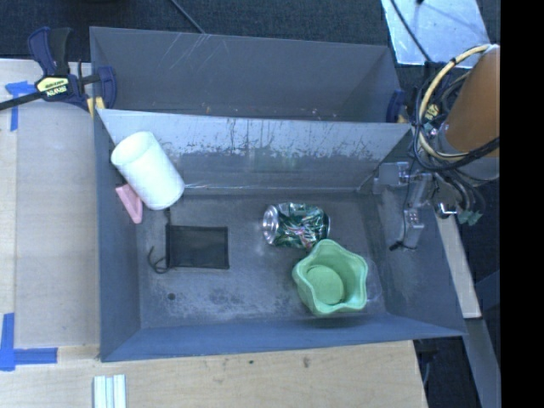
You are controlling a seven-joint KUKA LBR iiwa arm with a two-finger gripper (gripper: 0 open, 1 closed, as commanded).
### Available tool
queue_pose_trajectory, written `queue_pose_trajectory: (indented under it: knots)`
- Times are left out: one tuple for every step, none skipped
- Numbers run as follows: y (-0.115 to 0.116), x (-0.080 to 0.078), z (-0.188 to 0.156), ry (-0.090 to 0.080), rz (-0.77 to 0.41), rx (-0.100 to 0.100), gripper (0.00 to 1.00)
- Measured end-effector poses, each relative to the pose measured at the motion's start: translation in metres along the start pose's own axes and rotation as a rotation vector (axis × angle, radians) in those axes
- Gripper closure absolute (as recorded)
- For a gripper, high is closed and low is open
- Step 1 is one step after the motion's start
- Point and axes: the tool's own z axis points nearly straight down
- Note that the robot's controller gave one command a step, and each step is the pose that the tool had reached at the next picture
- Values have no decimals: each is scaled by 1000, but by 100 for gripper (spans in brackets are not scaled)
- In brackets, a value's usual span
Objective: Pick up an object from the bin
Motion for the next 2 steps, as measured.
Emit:
queue_pose_trajectory:
  knots:
    - [1,-1,-5,-8,-3,1,0]
    - [27,8,33,-16,-47,4,0]
